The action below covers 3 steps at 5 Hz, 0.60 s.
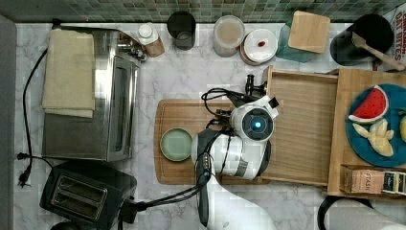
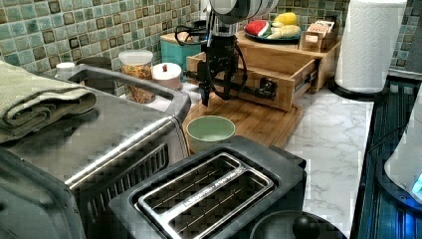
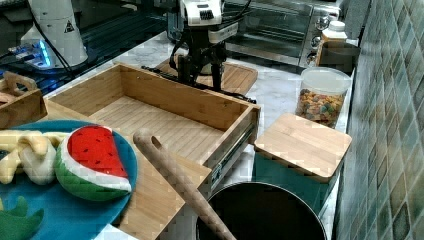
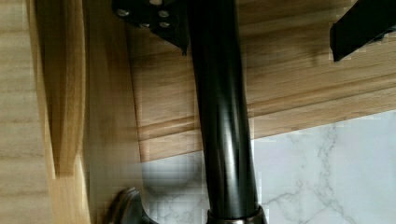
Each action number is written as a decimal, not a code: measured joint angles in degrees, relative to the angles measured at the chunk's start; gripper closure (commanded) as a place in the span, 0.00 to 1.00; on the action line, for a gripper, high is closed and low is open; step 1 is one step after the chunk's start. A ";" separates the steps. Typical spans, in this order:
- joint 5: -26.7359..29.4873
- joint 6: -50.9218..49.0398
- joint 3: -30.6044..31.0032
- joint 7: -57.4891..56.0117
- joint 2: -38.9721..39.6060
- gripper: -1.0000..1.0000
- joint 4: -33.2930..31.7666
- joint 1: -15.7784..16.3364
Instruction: Open the drawer.
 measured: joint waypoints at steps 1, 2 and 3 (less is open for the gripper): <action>0.00 0.11 -0.40 0.00 -0.53 0.00 -0.56 0.32; 0.01 -0.22 -0.41 0.00 -0.55 0.00 -0.56 0.38; -0.03 -0.22 -0.37 0.00 -0.55 0.00 -0.56 0.37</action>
